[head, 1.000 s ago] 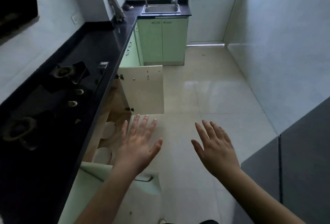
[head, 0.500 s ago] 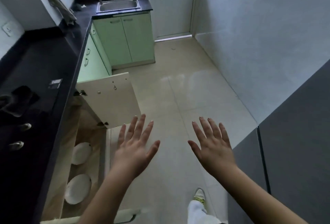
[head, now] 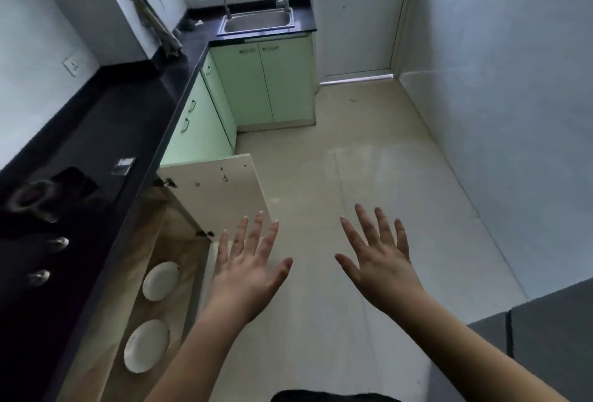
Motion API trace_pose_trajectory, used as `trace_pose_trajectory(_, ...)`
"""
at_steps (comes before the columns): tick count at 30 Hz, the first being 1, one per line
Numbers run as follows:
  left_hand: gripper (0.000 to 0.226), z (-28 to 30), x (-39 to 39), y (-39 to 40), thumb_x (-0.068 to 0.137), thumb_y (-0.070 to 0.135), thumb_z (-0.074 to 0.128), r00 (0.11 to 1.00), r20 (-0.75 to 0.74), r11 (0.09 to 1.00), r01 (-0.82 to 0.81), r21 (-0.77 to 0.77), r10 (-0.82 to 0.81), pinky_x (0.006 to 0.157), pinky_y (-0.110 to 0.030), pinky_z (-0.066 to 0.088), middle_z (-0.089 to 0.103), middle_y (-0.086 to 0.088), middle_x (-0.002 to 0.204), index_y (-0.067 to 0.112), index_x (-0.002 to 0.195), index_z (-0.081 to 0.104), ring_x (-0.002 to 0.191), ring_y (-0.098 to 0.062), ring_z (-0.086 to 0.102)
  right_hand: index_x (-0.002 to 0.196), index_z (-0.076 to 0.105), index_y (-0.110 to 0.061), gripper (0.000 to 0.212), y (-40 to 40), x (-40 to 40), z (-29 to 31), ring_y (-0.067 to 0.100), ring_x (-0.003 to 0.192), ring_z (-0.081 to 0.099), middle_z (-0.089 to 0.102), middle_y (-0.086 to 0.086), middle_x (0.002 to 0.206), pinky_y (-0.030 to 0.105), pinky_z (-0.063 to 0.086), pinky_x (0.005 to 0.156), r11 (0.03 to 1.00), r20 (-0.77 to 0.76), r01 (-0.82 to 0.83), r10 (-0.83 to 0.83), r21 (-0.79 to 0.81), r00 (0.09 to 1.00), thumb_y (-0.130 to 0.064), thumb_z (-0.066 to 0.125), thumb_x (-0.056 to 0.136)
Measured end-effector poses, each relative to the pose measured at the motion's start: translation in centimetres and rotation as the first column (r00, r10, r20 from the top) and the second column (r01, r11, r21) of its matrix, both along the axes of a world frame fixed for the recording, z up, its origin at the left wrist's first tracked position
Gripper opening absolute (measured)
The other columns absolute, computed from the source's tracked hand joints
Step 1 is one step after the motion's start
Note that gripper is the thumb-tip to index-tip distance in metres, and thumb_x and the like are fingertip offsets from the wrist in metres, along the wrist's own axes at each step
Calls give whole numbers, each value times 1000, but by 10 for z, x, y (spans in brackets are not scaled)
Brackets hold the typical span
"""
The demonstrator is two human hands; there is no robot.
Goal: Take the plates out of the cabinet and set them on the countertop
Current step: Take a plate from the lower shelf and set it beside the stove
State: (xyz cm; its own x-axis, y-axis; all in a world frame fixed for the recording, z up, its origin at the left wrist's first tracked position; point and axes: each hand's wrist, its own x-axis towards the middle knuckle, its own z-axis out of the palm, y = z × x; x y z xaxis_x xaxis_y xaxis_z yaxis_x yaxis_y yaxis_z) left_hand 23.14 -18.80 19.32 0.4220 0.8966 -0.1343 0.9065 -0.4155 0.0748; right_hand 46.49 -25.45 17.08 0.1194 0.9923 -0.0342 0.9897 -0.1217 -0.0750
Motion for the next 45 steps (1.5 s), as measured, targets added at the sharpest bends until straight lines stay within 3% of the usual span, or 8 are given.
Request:
trace_pose_trajectory(10, 69, -33, -31, 51, 89, 72, -5, 981, -12, 977, -194, 84, 196, 106, -38, -37, -42, 10, 153, 41, 144, -35, 136, -14, -45, 146, -22, -38, 72, 110, -33, -16, 22, 143, -31, -33, -1, 156, 46, -24, 113, 972, -72, -234, 233, -18, 970, -71, -10, 83)
trace_pose_trajectory(14, 67, -47, -53, 86, 86, 72, -15, 958, 6, 955, -285, 82, 286, 108, -44, -34, -37, 10, 156, 42, 142, -36, 138, -14, -43, 150, -13, -38, 69, 160, -59, -13, 25, 145, -25, -17, 0, 162, 46, -17, 116, 944, -77, -330, 330, 5, 941, -68, -10, 88)
trace_pose_trajectory(19, 70, -55, -75, 126, 89, 72, -11, 932, 43, 925, -362, 110, 360, 113, -47, -28, -36, 9, 156, 38, 145, -33, 140, -15, -41, 153, 0, -33, 69, 216, -79, -9, 20, 148, -16, -6, -2, 163, 48, -11, 117, 910, -66, -414, 414, 14, 908, -66, -6, 92)
trace_pose_trajectory(23, 70, -53, -87, 154, 93, 70, -2, 916, 56, 905, -401, 140, 397, 115, -49, -24, -31, 7, 159, 36, 149, -28, 145, -18, -32, 148, -16, -35, 68, 255, -94, -13, 16, 145, -26, -19, -4, 161, 48, -17, 116, 880, -55, -475, 473, -7, 879, -67, -14, 88)
trace_pose_trajectory(27, 71, -54, -96, 171, 93, 71, -3, 872, 97, 862, -489, 134, 479, 116, -47, -23, -25, 7, 161, 36, 151, -24, 148, -20, -25, 150, -14, -35, 68, 293, -112, -17, 20, 145, -25, -18, -4, 160, 49, -15, 116, 822, -70, -568, 566, -29, 822, -66, -12, 89)
trace_pose_trajectory(31, 73, -61, -102, 181, 92, 71, -4, 793, 100, 788, -609, 93, 601, 118, -47, -18, -25, 4, 161, 34, 151, -23, 148, -22, -24, 149, -18, -35, 68, 338, -134, -26, 19, 144, -28, -20, -8, 160, 49, -16, 116, 721, -86, -691, 686, -50, 723, -66, -13, 89)
trace_pose_trajectory(41, 73, -63, -83, 175, 88, 72, -9, 427, 10, 426, -903, 55, 904, 113, -41, -24, -28, 4, 160, 35, 147, -31, 145, -22, -31, 154, 3, -33, 64, 414, -182, -27, 23, 147, -18, -6, -5, 162, 51, -16, 117, 284, -77, -957, 955, -57, 288, -63, 1, 97)
trace_pose_trajectory(45, 75, -60, -75, 147, 90, 73, -5, 284, 22, 281, -957, 72, 959, 119, -46, -8, -23, 6, 162, 34, 152, -21, 147, -20, -27, 154, 0, -31, 65, 414, -202, -22, 21, 147, -20, -11, -7, 161, 47, -19, 115, 133, -92, -991, 987, -33, 136, -61, 0, 97)
